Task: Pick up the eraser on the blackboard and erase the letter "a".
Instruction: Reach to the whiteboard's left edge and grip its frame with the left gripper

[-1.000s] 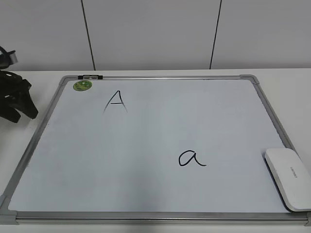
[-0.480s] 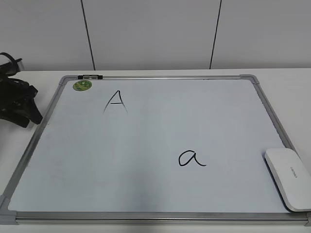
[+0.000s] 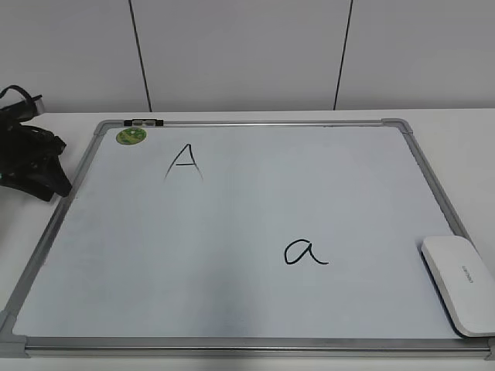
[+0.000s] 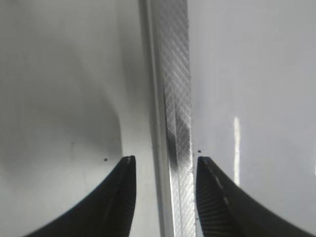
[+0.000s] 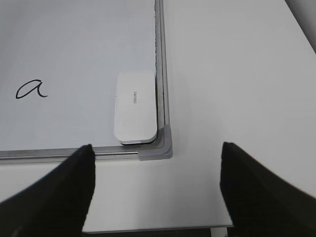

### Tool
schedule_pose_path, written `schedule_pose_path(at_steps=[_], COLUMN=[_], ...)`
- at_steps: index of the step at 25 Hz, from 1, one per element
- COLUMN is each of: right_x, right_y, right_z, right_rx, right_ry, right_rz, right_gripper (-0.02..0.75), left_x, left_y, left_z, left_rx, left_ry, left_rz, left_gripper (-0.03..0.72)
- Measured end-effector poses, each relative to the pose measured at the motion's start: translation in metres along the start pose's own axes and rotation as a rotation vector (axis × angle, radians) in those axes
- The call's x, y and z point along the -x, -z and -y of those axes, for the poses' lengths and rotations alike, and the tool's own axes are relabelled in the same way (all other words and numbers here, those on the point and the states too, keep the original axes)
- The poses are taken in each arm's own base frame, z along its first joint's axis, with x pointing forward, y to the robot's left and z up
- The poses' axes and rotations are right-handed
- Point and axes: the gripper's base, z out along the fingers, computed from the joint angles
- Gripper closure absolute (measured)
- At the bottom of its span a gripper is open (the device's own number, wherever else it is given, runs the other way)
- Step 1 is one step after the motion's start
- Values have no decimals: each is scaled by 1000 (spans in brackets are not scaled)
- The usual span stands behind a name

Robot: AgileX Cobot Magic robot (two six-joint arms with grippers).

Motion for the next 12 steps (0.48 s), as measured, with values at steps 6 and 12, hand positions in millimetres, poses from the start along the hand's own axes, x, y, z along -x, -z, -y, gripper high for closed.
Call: schedule_pose_path(at_steps=[6, 12], right_x=[0, 0], right_y=[0, 0], right_z=[0, 0], right_rx=[0, 0], right_ry=[0, 0], right_rz=[0, 0], right_gripper=[152, 151], left_x=[1, 1], left_y=[-4, -5], left_z=[-1, -2], left_rx=[-8, -8], left_ry=[2, 3], left_rz=[-17, -18], left_gripper=[426, 449])
